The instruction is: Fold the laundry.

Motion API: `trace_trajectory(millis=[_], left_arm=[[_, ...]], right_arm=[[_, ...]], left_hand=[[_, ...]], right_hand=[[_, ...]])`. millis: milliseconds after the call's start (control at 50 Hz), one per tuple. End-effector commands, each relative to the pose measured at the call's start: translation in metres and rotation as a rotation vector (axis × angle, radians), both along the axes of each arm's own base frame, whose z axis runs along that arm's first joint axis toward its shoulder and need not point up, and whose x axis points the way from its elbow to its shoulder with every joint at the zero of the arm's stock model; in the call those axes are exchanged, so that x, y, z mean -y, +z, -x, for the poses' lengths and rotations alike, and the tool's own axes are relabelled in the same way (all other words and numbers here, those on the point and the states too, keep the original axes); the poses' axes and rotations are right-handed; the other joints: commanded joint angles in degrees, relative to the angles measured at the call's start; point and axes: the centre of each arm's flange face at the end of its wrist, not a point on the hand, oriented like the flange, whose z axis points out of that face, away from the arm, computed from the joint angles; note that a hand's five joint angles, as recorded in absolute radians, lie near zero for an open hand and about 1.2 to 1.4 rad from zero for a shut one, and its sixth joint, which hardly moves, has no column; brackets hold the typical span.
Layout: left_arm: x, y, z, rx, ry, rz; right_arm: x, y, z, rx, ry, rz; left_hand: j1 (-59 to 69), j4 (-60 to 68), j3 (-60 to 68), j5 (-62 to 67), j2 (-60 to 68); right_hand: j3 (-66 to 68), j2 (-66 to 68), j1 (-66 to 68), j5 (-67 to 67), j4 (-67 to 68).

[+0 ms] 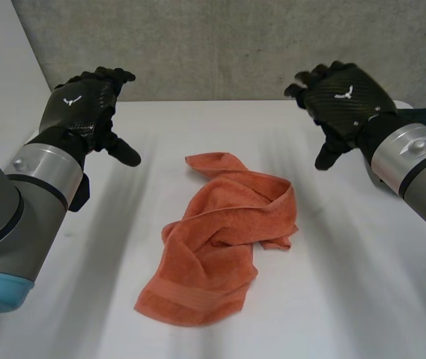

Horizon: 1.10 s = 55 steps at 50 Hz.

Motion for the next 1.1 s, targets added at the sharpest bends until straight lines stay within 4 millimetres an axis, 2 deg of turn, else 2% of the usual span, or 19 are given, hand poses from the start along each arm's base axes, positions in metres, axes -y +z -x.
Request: trace_trajectory(millis=[20, 80, 160, 180, 280, 320, 380, 460, 480, 500, 520, 540, 600, 660, 700, 780, 860, 1000, 1100], left_arm=[[-0.006, -0.009, -0.003, 0.041, 0.001, -0.096], [-0.011, -0.016, -0.005, 0.058, 0.0, -0.152], [-0.018, -0.03, -0.009, 0.053, 0.007, -0.254], [-0.02, -0.037, -0.011, 0.048, 0.011, -0.296], [-0.025, -0.062, -0.016, 0.051, 0.024, -0.401], [-0.026, -0.07, -0.017, 0.061, 0.027, -0.426], [-0.027, -0.077, -0.018, 0.073, 0.032, -0.451], [-0.026, -0.088, -0.019, 0.087, 0.039, -0.485], [-0.025, -0.091, -0.019, 0.089, 0.039, -0.492], [-0.025, -0.092, -0.019, 0.092, 0.039, -0.498], [-0.025, -0.093, -0.019, 0.092, 0.038, -0.5], [-0.025, -0.093, -0.018, 0.092, 0.035, -0.503], [-0.026, -0.096, -0.017, 0.089, 0.017, -0.516], [-0.026, -0.098, -0.014, 0.084, -0.013, -0.531], [-0.026, -0.097, -0.012, 0.074, -0.034, -0.532], [-0.023, -0.1, -0.008, 0.052, -0.05, -0.548], [-0.018, -0.108, -0.003, 0.037, -0.053, -0.577], [-0.014, -0.128, 0.004, 0.042, -0.053, -0.645], [-0.02, -0.139, 0.014, 0.064, -0.087, -0.675]], right_arm=[[-0.006, -0.024, -0.006, -0.133, 0.103, -0.073], [-0.006, -0.037, -0.008, -0.181, 0.129, -0.095], [0.0, -0.063, -0.01, -0.251, 0.147, -0.129], [0.003, -0.075, -0.011, -0.275, 0.154, -0.146], [0.018, -0.106, -0.016, -0.3, 0.157, -0.169], [0.026, -0.121, -0.019, -0.303, 0.153, -0.17], [0.033, -0.132, -0.021, -0.301, 0.151, -0.168], [0.045, -0.144, -0.024, -0.294, 0.139, -0.153], [0.047, -0.144, -0.025, -0.292, 0.131, -0.143], [0.048, -0.144, -0.025, -0.29, 0.129, -0.137], [0.049, -0.143, -0.025, -0.288, 0.127, -0.133], [0.049, -0.142, -0.024, -0.287, 0.125, -0.129], [0.048, -0.135, -0.025, -0.283, 0.123, -0.118], [0.042, -0.119, -0.023, -0.275, 0.123, -0.102], [0.032, -0.09, -0.021, -0.261, 0.124, -0.072], [0.017, -0.046, -0.014, -0.218, 0.114, -0.041], [0.006, -0.015, -0.01, -0.165, 0.103, -0.006], [-0.007, 0.017, -0.004, -0.108, 0.088, 0.053], [-0.014, 0.025, -0.003, -0.099, 0.088, 0.074]], left_hand=[[-1.2, -1.1, -1.5, -1.9, -1.3], [-1.0, -1.0, -1.3, -1.7, -1.1], [-1.0, -1.0, -1.3, -1.7, -1.1], [-1.0, -1.0, -1.3, -1.7, -1.1], [-1.0, -1.0, -1.3, -1.7, -1.1], [-0.7, -0.6, -1.0, -1.3, -0.8], [-0.5, -0.5, -0.8, -1.2, -0.6], [-0.4, -0.3, -0.7, -1.0, -0.4], [0.5, 0.5, 0.2, -0.2, 0.4], [0.5, 0.5, 0.2, -0.2, 0.4], [0.6, 0.7, 0.3, 0.0, 0.6], [0.8, 0.9, 0.5, 0.2, 0.8], [3.5, 3.6, 3.2, 2.8, 3.4], [4.5, 4.6, 4.2, 3.9, 4.5], [4.3, 4.4, 4.0, 3.7, 4.3], [3.0, 3.1, 2.7, 2.4, 2.9], [2.7, 2.7, 2.4, 2.0, 2.6], [4.0, 4.1, 3.7, 3.4, 4.0], [9.2, 9.3, 8.9, 8.6, 9.2]], right_hand=[[-2.4, -2.6, -1.9, -4.1, -3.5], [-2.4, -2.6, -1.9, -4.1, -3.5], [-2.4, -2.6, -1.9, -4.1, -3.5], [-2.4, -2.6, -1.9, -4.1, -3.5], [-2.4, -2.6, -1.9, -4.1, -3.5], [2.5, 2.3, 3.0, 0.9, 1.4], [7.6, 7.4, 8.1, 5.9, 6.5], [36.0, 35.7, 36.4, 34.3, 34.9], [52.2, 52.0, 52.7, 50.5, 51.1], [60.5, 60.3, 61.0, 58.8, 59.4], [67.5, 67.3, 68.0, 65.9, 66.4], [67.6, 67.4, 68.1, 65.9, 66.5], [67.6, 67.4, 68.1, 65.9, 66.5], [67.6, 67.4, 68.1, 65.9, 66.5], [67.6, 67.4, 68.1, 65.9, 66.5], [67.6, 67.4, 68.1, 65.9, 66.5], [67.6, 67.4, 68.1, 65.9, 66.5], [67.6, 67.4, 68.1, 65.9, 66.5], [67.6, 67.4, 68.1, 65.9, 66.5]])
